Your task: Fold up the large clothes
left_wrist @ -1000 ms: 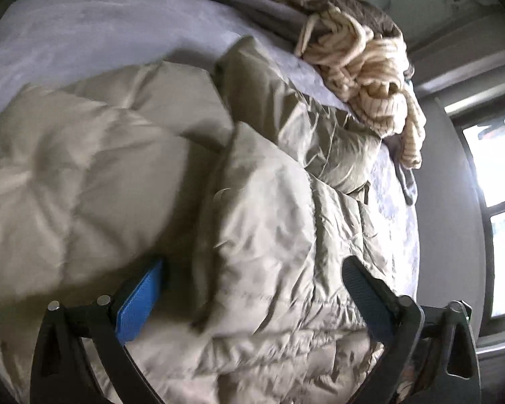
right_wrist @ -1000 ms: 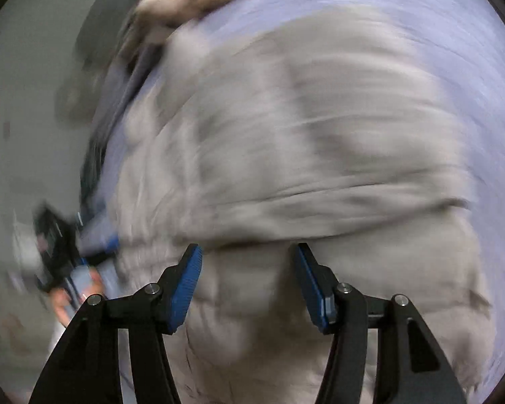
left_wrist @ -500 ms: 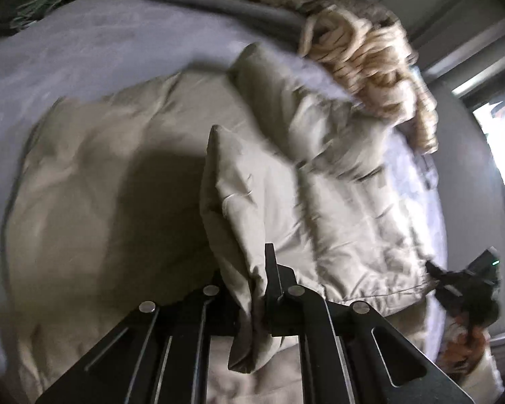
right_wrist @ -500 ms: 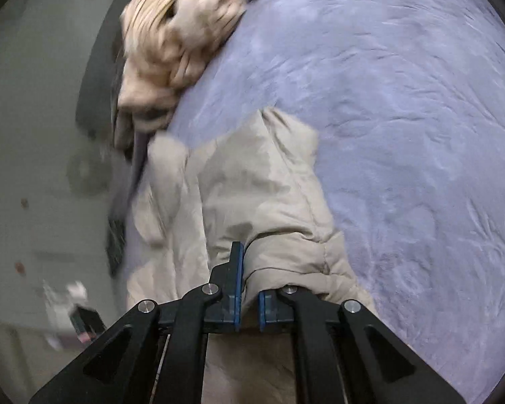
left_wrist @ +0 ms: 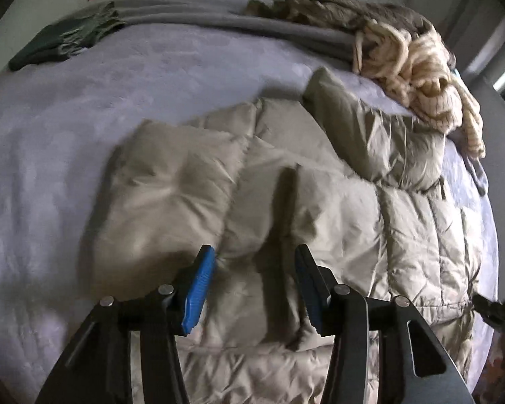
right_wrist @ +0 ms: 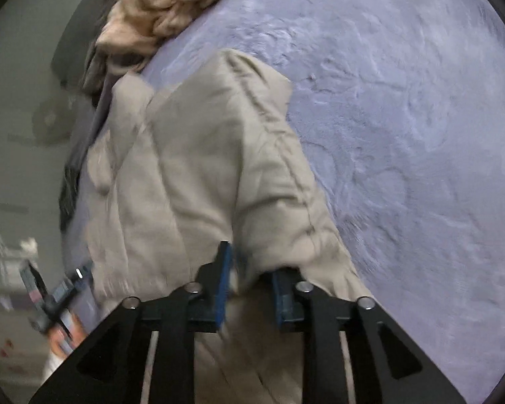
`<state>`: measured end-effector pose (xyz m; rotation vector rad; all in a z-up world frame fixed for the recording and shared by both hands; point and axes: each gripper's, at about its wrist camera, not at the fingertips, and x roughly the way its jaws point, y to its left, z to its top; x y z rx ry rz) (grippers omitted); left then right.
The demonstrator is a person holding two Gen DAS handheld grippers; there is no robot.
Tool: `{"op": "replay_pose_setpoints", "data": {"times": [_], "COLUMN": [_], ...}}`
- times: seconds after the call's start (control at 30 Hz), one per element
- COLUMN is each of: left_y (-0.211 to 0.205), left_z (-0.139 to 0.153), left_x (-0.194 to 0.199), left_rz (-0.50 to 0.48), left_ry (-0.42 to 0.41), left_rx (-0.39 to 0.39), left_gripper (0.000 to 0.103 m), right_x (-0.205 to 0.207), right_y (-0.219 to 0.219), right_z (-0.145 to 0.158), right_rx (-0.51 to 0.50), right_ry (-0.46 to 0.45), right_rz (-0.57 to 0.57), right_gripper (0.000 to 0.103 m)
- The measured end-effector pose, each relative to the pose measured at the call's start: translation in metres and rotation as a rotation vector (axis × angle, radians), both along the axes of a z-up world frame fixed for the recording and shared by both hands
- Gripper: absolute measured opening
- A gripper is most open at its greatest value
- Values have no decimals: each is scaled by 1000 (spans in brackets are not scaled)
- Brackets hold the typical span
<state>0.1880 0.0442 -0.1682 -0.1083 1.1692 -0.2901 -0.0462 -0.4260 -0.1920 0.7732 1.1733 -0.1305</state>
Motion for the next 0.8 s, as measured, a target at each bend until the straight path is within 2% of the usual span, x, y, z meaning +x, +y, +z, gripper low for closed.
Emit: {"op": "replay_pose_setpoints", "data": {"times": [0.1,0.13,0.2,0.23,0.3,0.4,0.47,0.53,0.57,0.6,0.7,0.8], "left_y": [3,-1,-15,-28,-46,-68,-72,-72,-70,-69,-70,-73], "left_z": [16,20,25,26,26,13,-4,-25,-32,-39,-46,-44], "left_x": [2,4,9,12,12,10,11,16,18,21,26,25], "left_rz": [14,10,-13,-28,-53,-78,-75,-64,-60,-59,-69,-86], "left_ry": [-42,-48,-52,-56,-68,-71,-50,-16,-6,0,-6,-25], "left_rx": [-29,-44,-78,-83,-66,-5,53,77,68,54,49,77], "left_gripper": [51,51,51,51,51,51,51,51,51,51,52,52], "right_x": [-19,-22,-18,-13,4,39,62,80,85,91,100,99], "right_y": [-1,-7,-26,-36,-48,-44,-34,-29,-29,-30,-37,-41], "right_z": [34,44,49,47,42,37,28,13,5,-9,-37,-41], "right_rx": [-100,-133,-122,-92,-34,-7,-18,-54,-72,-90,-111,-97], "right_ry": [-106,-134,-154,-158,-177,-201,-187,-147,-123,-92,-65,-74], "right_rz": [21,-9,-94,-129,-168,-117,-73,-47,-39,-34,-32,-58], "right_gripper": [25,25,25,24,11,10,10,10,8,0,0,0]}}
